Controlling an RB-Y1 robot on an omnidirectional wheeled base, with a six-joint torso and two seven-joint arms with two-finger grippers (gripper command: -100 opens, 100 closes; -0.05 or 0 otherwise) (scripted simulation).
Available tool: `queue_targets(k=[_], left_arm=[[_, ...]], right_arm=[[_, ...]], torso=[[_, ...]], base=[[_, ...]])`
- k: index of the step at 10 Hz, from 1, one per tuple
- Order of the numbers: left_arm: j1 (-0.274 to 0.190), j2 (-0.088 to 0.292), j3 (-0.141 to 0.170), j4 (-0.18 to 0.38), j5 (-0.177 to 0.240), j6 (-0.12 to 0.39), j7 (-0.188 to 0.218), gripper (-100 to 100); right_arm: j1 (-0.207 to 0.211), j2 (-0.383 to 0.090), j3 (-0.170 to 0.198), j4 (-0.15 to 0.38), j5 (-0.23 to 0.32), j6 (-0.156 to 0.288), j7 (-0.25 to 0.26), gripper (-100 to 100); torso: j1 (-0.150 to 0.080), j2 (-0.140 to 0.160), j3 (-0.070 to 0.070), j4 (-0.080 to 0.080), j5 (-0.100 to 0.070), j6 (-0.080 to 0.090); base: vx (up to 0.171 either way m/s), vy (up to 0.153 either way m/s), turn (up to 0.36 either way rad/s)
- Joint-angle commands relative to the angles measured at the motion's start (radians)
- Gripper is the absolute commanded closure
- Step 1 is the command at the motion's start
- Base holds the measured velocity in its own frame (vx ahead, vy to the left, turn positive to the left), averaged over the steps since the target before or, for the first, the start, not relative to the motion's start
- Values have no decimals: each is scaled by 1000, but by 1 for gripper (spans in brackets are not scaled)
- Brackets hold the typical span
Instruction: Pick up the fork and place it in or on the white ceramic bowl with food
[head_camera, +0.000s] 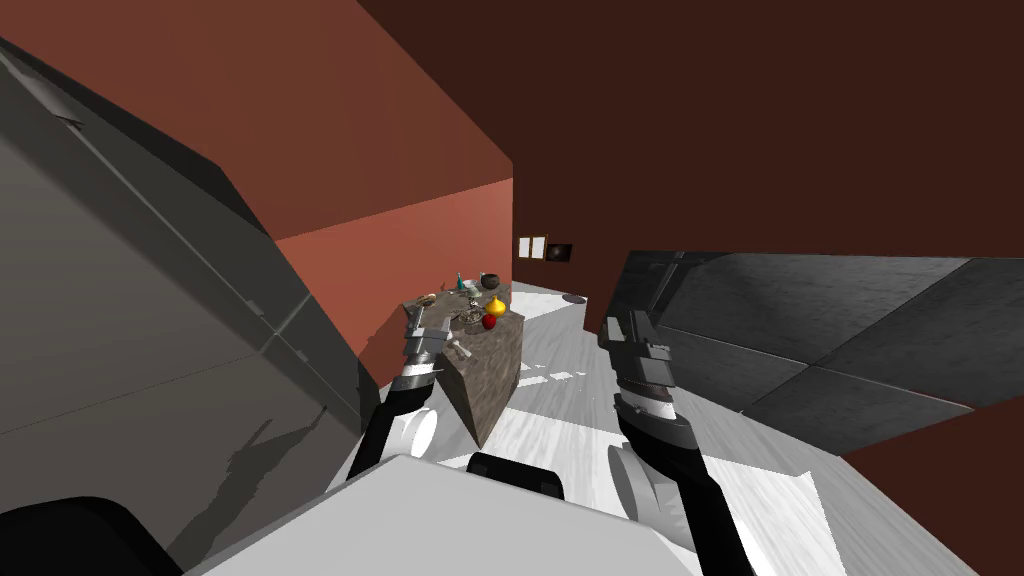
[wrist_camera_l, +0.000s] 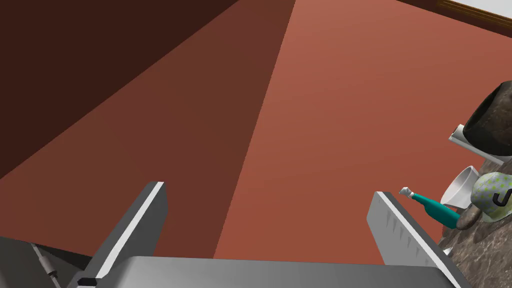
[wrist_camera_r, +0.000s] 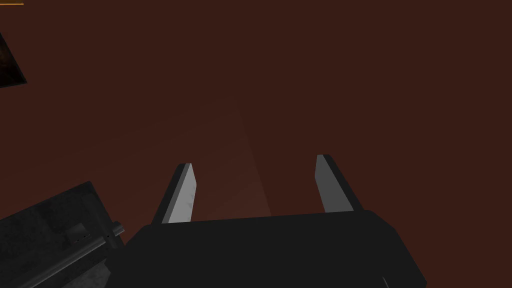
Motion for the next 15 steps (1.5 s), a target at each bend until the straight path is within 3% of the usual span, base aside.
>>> queue_targets(k=[1,6,7,9,10,11,12,13,14,15], left_arm=[[7,49,10,-2,6,18,-6,-100],[61,191,92,-18,50,146,-59,-100],[61,191,92,-18,50,159,-59,-100],[93,229,143,-29,76,225,-91,-100],[93,229,143,-29,76,244,-91,-100],[110,244,171,-35,90,276,-109,-100],[110,244,171,-35,90,290,-109,-100],[128,257,201,-42,104,323,-128,-100],[128,257,201,-42,104,339,-128,-100],[147,267,232,-49,120,375,-147,-100]], right_arm=[[0,0,0,0,0,0,0,0],[0,0,0,0,0,0,0,0],[0,0,0,0,0,0,0,0],[0,0,0,0,0,0,0,0],[0,0,0,0,0,0,0,0],[0,0,0,0,0,0,0,0],[0,0,0,0,0,0,0,0],[0,0,0,0,0,0,0,0],[0,0,0,0,0,0,0,0],[0,0,0,0,0,0,0,0]], torso=[[0,0,0,0,0,0],[-2,-1,0,0,0,0],[-2,-1,-1,0,0,0],[-2,-1,0,0,0,0],[-2,-1,0,0,0,0],[-2,0,0,0,0,0],[-2,0,0,0,0,0],[-1,0,0,0,0,0],[-1,0,0,0,0,0],[-1,0,0,0,0,0]], base=[[4,-9,-19],[12,-28,-35],[13,-29,-13],[12,-34,-40],[7,-28,-14],[8,-27,-35],[7,-20,-20],[9,-25,-42],[9,-21,-14],[14,-28,-41]])
